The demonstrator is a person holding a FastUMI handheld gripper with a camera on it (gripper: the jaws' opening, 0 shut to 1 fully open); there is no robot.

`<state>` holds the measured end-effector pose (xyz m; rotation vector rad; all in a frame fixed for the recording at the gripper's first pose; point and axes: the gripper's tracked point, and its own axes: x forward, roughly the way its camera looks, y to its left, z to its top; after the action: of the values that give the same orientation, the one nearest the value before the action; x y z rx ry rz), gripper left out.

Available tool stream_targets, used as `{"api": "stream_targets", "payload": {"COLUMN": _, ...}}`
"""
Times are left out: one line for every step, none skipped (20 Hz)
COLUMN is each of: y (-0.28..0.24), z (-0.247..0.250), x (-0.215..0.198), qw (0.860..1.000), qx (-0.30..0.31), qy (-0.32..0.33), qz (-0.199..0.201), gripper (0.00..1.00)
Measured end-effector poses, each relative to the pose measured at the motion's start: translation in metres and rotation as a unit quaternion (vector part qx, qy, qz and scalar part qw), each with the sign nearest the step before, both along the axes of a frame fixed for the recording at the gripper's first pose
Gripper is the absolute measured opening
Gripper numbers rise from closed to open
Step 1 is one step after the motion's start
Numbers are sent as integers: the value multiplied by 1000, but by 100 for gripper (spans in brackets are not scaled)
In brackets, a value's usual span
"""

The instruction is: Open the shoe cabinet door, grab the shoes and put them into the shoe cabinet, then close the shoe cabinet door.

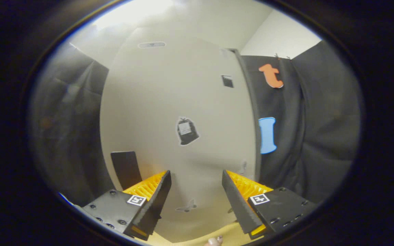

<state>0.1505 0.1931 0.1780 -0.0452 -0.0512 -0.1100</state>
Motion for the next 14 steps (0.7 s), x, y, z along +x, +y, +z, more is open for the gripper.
{"api": "stream_targets", "payload": {"y": 8, "z": -3, "x": 14, "qw": 1000, "qx": 1, "qy": 5, "qz": 4, "gripper": 94}}
{"api": "stream_targets", "payload": {"y": 13, "z": -4, "x": 27, "qw": 1000, "qx": 5, "qy": 6, "qz": 6, "gripper": 94}}
{"api": "stream_targets", "payload": {"y": 17, "z": -6, "x": 38, "qw": 1000, "qx": 8, "qy": 9, "qz": 7, "gripper": 94}}
{"api": "stream_targets", "payload": {"y": 17, "z": -5, "x": 50, "qw": 1000, "qx": 11, "qy": 9, "qz": 8, "gripper": 93}}
{"api": "stream_targets", "payload": {"y": 20, "z": -4, "x": 58, "qw": 1000, "qx": 12, "qy": 9, "qz": 8, "gripper": 93}}
{"api": "stream_targets", "payload": {"y": 21, "z": -3, "x": 66, "qw": 1000, "qx": 11, "qy": 8, "qz": 8, "gripper": 93}}
{"api": "stream_targets", "payload": {"y": 24, "z": -2, "x": 73, "qw": 1000, "qx": 7, "qy": 8, "qz": 7, "gripper": 93}}
{"api": "stream_targets", "payload": {"y": 27, "z": -1, "x": 80, "qw": 1000, "qx": 2, "qy": 9, "qz": 4, "gripper": 93}}
{"api": "stream_targets", "payload": {"y": 31, "z": -2, "x": 83, "qw": 1000, "qx": -6, "qy": 9, "qz": 1, "gripper": 93}}
{"api": "stream_targets", "payload": {"y": 35, "z": -2, "x": 89, "qw": 1000, "qx": -14, "qy": 10, "qz": -3, "gripper": 93}}
{"api": "stream_targets", "payload": {"y": 37, "z": -2, "x": 96, "qw": 1000, "qx": -18, "qy": 11, "qz": -5, "gripper": 93}}
{"api": "stream_targets", "payload": {"y": 38, "z": -4, "x": 99, "qw": 1000, "qx": -20, "qy": 13, "qz": -6, "gripper": 93}}
{"api": "stream_targets", "payload": {"y": 41, "z": -4, "x": 102, "qw": 1000, "qx": -20, "qy": 14, "qz": -6, "gripper": 93}}
{"api": "stream_targets", "payload": {"y": 42, "z": -5, "x": 105, "qw": 1000, "qx": -19, "qy": 14, "qz": -6, "gripper": 93}}
